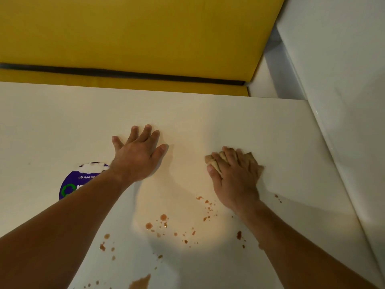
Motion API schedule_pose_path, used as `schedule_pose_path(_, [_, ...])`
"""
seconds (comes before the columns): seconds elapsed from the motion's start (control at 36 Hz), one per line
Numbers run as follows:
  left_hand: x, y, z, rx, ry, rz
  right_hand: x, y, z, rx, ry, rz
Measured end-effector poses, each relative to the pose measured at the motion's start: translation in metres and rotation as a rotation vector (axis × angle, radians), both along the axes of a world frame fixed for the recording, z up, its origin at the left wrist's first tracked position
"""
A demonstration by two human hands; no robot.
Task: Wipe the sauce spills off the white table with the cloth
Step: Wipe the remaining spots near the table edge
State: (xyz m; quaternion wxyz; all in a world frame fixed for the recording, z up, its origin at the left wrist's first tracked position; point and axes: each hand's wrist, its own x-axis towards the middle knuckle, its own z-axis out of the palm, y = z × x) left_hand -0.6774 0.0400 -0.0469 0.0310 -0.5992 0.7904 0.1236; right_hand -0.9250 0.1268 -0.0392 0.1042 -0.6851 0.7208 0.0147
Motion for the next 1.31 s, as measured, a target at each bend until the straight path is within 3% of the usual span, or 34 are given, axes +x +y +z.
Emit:
schedule_pose_path(0.22, [0.002, 0.001, -0.006, -0.032, -0.013, -0.001, -0.012, 0.01, -0.005, -0.065, -0.05, 0.135])
schedule_pose_path(0.58, [0.003, 0.001, -0.007, -0.01, 0.018, -0.008, -0.087, 0.039, -0.003, -0.016, 0.031, -0.407])
schedule_pose_path(0.78, [0.002, 0.0, -0.004, -0.006, 0.022, -0.021, -0.052, 0.023, -0.004, -0.032, 0.043, -0.455])
schedule_pose_path(0.89, [0.004, 0.0, -0.005, 0.004, 0.01, -0.037, -0.004, 0.008, -0.003, -0.007, 0.051, -0.302])
schedule_pose_path(1.06, [0.01, -0.003, -0.006, 0.035, 0.011, -0.057, 0.073, 0.021, -0.002, -0.005, -0.067, 0.135])
schedule_pose_path(1.19, [0.013, -0.001, -0.002, 0.037, -0.001, -0.078, 0.034, 0.027, -0.002, -0.053, -0.119, 0.404])
schedule_pose_path(1.31, [0.012, 0.003, 0.003, 0.014, -0.007, -0.095, -0.008, 0.033, -0.004, -0.024, -0.138, 0.322])
